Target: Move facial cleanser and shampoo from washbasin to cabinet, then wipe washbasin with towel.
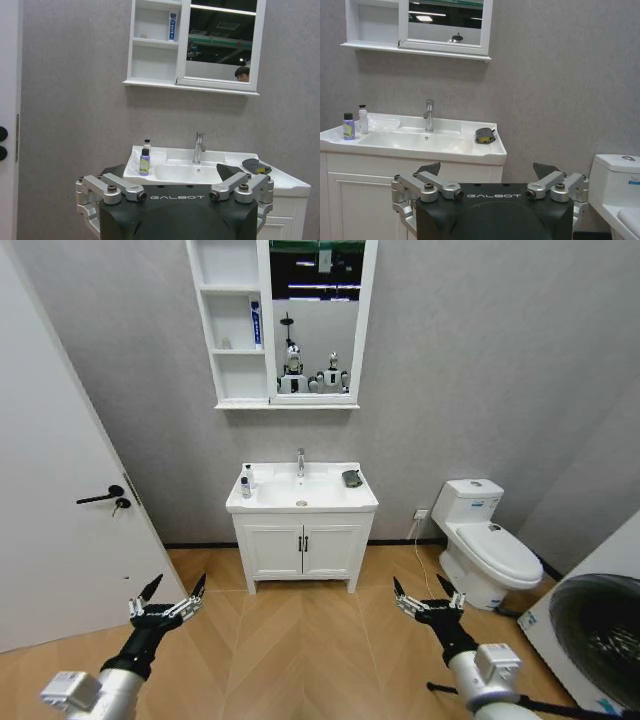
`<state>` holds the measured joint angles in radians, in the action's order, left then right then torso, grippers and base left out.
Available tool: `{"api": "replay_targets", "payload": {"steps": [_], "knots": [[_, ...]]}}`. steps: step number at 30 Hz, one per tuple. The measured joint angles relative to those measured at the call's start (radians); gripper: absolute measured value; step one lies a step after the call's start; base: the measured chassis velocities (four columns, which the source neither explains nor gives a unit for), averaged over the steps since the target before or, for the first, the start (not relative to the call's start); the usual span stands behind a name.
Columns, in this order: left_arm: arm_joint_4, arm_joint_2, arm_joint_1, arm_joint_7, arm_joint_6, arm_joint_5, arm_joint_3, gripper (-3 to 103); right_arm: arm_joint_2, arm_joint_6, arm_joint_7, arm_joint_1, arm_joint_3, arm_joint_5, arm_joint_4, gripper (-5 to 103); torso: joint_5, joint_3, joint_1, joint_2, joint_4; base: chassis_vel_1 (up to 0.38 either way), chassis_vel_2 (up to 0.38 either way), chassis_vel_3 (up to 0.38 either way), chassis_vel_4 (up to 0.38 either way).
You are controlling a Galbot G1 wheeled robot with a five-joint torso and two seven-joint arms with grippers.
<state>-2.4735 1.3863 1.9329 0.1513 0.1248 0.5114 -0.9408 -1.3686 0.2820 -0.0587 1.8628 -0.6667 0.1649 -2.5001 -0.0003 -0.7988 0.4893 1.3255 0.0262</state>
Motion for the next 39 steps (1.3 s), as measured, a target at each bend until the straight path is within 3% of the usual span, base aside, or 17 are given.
{"api": "replay_targets", "payload": {"steps": [33,39], "knots": [[0.006,0.000,-0.004,-0.003,-0.002,-0.009,0.008,100,-0.003,0.011,-0.004,-0.004,0.003,0.000,0.000,100,-0.0001,0.000,0.000,0.000,0.0001,-0.240,0.241,0.240,-0.247],[0.005,0.018,-0.041,-0.061,0.017,-0.091,0.044,100,0.004,0.046,-0.023,-0.014,0.003,0.019,0.000,100,0.0002,0.000,0.001,-0.001,-0.0001,-0.127,0.139,0.119,-0.090]]}}
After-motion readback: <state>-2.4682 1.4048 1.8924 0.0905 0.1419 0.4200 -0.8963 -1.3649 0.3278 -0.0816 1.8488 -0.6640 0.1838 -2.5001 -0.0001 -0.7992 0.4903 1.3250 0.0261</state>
